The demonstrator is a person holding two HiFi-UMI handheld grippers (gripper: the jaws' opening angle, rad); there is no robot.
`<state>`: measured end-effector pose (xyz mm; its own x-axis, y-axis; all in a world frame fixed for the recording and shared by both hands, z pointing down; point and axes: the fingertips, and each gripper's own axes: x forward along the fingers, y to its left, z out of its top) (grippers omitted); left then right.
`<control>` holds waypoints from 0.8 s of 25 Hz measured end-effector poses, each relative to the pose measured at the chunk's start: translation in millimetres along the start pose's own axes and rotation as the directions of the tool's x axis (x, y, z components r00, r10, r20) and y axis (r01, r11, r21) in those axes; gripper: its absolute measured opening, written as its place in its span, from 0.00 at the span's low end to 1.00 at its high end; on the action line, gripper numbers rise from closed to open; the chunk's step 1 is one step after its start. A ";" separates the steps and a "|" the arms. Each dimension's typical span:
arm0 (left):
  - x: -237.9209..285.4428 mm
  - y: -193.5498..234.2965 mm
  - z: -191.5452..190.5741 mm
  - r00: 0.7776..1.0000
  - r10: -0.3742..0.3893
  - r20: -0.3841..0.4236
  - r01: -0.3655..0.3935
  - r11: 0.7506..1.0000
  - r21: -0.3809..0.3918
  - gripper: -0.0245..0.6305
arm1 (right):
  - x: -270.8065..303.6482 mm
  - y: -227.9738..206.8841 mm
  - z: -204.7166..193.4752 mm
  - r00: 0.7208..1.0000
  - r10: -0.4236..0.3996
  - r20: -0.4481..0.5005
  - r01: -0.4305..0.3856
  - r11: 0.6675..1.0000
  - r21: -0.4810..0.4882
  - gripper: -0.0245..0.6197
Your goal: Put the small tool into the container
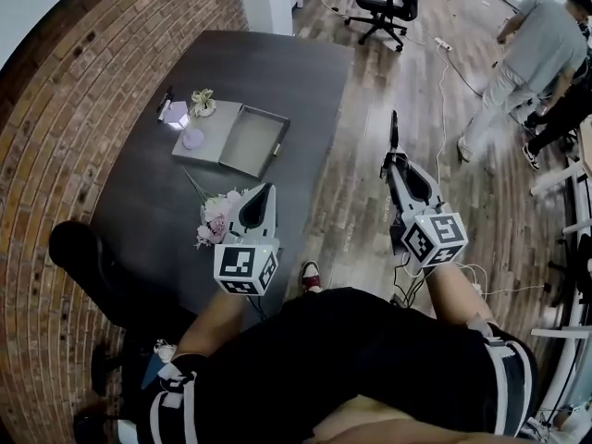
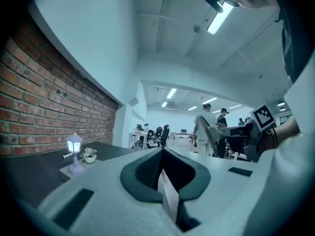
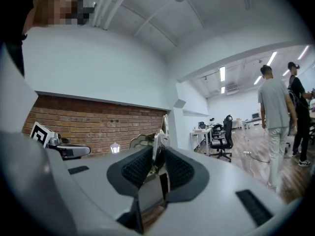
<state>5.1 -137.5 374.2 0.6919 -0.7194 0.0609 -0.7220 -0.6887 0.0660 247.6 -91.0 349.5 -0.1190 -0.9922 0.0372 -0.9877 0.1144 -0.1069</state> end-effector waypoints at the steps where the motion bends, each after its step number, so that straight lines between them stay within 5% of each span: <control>1: 0.8 5.4 -2.8 1.000 0.007 -0.001 -0.007 1.000 -0.011 0.05 | 8.2 2.0 -0.7 1.000 0.008 -0.006 -0.008 1.000 -0.006 0.17; 13: 19.7 44.6 -42.2 0.996 0.042 -0.077 -0.049 0.995 -0.091 0.05 | 95.6 17.0 -2.6 0.995 0.087 -0.037 -0.088 0.996 -0.031 0.17; 20: 44.4 58.9 -46.7 0.994 0.091 -0.065 -0.095 0.994 -0.054 0.05 | 134.5 5.2 -13.0 0.990 0.126 -0.063 -0.129 0.991 -0.039 0.17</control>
<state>-6.4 -205.8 427.3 0.6220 -0.7720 0.1309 -0.7830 -0.6116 0.1135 225.1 -223.3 366.9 -0.2485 -0.9648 0.0862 -0.9674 0.2428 -0.0716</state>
